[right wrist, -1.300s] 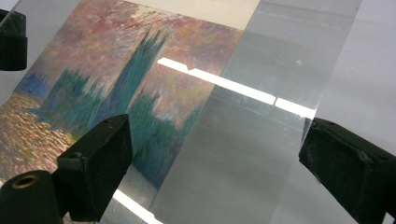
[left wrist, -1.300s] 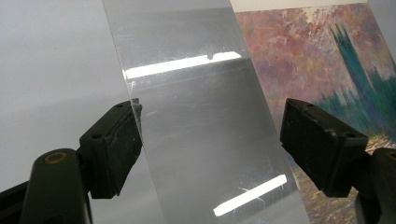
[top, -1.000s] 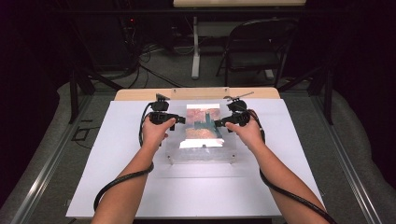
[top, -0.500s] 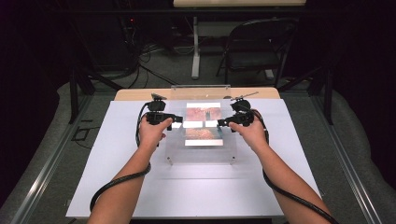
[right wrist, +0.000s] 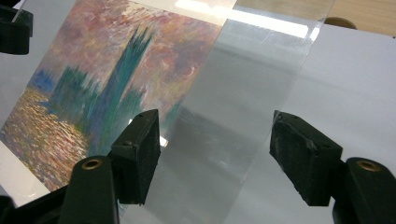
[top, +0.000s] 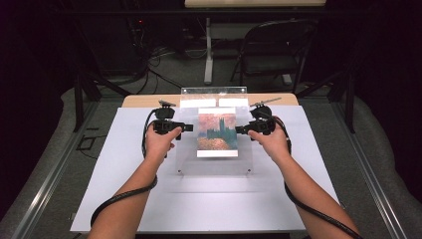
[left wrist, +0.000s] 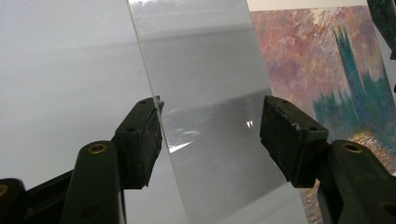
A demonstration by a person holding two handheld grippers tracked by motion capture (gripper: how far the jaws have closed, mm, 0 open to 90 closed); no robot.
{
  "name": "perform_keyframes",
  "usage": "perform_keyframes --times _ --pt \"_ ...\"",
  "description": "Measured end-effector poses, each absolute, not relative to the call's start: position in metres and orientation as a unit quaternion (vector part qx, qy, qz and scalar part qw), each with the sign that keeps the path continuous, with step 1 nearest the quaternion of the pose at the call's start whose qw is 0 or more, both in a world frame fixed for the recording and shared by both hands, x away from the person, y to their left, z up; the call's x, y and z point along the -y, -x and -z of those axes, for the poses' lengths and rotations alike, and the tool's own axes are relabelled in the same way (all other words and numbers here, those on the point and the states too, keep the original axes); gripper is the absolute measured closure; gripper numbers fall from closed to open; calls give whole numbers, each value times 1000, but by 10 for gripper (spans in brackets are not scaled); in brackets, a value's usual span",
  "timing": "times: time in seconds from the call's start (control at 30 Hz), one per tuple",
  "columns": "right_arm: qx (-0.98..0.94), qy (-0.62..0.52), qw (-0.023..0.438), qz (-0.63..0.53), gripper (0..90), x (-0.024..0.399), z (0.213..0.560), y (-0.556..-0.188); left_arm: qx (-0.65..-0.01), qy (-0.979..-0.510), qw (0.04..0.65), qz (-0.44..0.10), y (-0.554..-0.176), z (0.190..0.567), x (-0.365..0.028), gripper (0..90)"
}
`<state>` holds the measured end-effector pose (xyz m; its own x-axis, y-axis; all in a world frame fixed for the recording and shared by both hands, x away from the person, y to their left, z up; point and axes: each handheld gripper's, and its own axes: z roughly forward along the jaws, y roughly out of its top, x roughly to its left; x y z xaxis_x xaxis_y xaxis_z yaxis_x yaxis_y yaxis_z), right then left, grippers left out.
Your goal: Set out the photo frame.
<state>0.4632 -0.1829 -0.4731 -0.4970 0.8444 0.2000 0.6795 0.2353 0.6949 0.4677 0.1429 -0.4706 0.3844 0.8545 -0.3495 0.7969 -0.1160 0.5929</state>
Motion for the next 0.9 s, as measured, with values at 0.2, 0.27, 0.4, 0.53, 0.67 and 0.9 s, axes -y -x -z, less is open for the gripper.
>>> perform_keyframes --times 0.2,0.27,0.4,0.53,0.67,0.9 --pt "-781 -483 120 -378 361 183 466 -456 -546 -750 371 -48 -460 464 -144 417" --pt "-782 -481 122 -378 373 184 464 -453 -541 -753 372 -50 -457 462 -145 422" --pt "-783 -472 130 -384 403 186 460 -446 -530 -758 377 -55 -451 457 -147 440" --pt "-780 -468 139 -391 436 188 456 -438 -523 -759 384 -60 -445 454 -150 470" --pt "-781 -463 146 -392 455 189 452 -431 -514 -764 384 -68 -437 449 -150 480" --pt "-785 -446 166 -397 494 190 444 -414 -500 -770 387 -83 -422 440 -152 510"
